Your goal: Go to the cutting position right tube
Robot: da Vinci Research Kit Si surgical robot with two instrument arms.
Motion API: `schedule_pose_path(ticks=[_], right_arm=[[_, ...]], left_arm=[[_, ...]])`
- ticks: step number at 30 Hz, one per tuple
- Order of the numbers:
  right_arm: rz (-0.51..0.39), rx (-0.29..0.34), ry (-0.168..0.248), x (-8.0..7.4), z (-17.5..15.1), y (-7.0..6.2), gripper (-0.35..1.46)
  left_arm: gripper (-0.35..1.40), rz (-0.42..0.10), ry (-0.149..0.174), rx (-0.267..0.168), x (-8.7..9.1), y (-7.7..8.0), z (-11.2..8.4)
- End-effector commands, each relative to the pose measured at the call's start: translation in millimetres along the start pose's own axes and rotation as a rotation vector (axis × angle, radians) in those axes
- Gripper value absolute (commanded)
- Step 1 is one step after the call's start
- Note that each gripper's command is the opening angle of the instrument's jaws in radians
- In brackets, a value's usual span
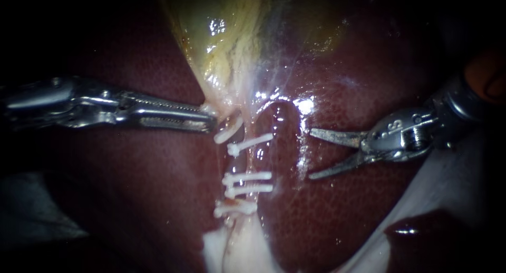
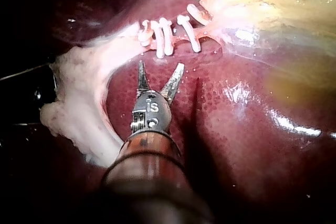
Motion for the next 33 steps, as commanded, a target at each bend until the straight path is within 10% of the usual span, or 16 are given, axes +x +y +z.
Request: schedule_pose_path(ticks=[1, 16, 33], right_arm=[[-0.005, 0.002, 0.001, 0.1, 0.0, 0.0, 1.45], [-0.004, 0.019, 0.006, 0.1, 0.1, -0.1, 1.45], [0.196, 0.260, 0.083, -1.0, 9.1, -1.6, 1.45]], left_arm=[[-0.35, 0.000, 0.000, -0.001, 0.0, 0.0, -0.1], [-0.35, 0.018, 0.095, -0.029, 4.8, 3.0, -8.8], [-0.35, 0.025, 0.098, -0.027, 4.6, 3.2, -8.5]])
